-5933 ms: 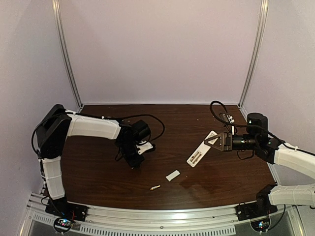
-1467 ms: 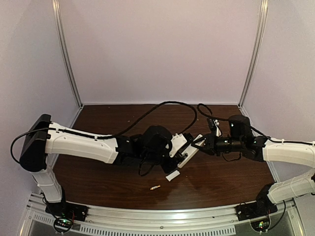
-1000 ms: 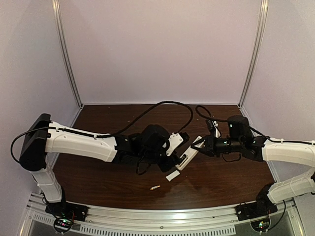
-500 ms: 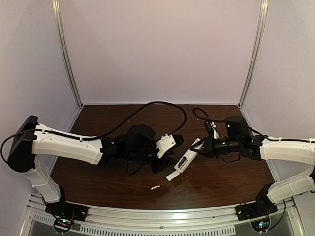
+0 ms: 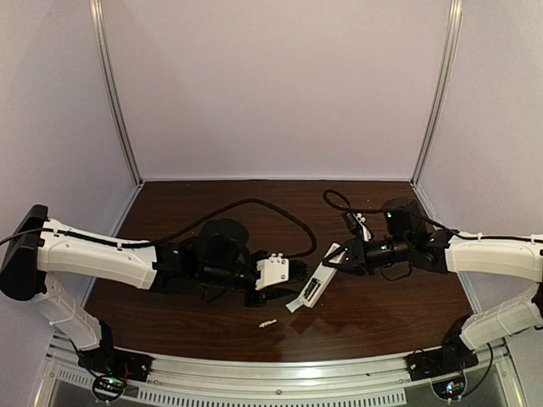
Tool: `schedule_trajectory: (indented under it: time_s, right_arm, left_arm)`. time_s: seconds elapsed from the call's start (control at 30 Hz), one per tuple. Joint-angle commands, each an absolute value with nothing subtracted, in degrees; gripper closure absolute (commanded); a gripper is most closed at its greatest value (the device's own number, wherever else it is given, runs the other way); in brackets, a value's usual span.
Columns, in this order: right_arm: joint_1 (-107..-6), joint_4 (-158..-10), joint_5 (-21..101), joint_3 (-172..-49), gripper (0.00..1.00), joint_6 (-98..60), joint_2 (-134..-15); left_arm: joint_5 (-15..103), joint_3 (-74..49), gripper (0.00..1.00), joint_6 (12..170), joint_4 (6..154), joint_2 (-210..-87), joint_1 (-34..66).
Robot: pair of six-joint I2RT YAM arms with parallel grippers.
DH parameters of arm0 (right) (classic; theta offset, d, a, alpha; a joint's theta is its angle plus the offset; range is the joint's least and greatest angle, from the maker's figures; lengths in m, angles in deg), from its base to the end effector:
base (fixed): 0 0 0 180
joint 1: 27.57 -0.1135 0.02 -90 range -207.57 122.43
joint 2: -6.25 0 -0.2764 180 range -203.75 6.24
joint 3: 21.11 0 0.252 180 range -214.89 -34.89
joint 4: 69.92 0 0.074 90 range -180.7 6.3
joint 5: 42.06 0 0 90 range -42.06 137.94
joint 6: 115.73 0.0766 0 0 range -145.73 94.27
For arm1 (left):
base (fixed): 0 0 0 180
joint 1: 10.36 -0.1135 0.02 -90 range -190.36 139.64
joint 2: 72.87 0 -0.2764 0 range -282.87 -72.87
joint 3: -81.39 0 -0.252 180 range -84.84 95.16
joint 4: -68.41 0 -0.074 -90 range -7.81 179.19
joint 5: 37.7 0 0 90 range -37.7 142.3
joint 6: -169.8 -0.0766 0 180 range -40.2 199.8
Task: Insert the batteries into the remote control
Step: Load the battery into the battery compartment.
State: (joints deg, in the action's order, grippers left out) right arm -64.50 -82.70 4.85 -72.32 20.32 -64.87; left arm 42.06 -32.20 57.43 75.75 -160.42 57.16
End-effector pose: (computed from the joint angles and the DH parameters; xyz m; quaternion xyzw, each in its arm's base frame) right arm 0.1899 0.2082 0.2190 -0.1107 0.8276 0.5369 0.1206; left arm 0.1306 -0.3513 0.2275 0.6369 0.5735 -0.2664 0.4409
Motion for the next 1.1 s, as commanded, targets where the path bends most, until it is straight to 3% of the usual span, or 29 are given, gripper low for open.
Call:
schedule_trajectory:
  time_s: [0.0, 0.7, 1.07]
  right_arm:
    - [-65.65, -83.31, 2.65, -74.58, 1.0, 18.28, -65.68]
    - [-68.16, -84.78, 3.03, -76.02, 1.0, 17.56, -67.63]
    - [-68.67, -85.23, 2.77, -76.9, 1.0, 16.9, -68.24]
  left_arm:
    - [41.34, -30.62, 0.68, 53.62, 73.54, -160.79, 57.92]
    - [39.34, -24.4, 0.72, 52.04, 76.99, -167.08, 58.76]
    - [39.8, -23.43, 0.82, 50.79, 78.36, -169.38, 58.84]
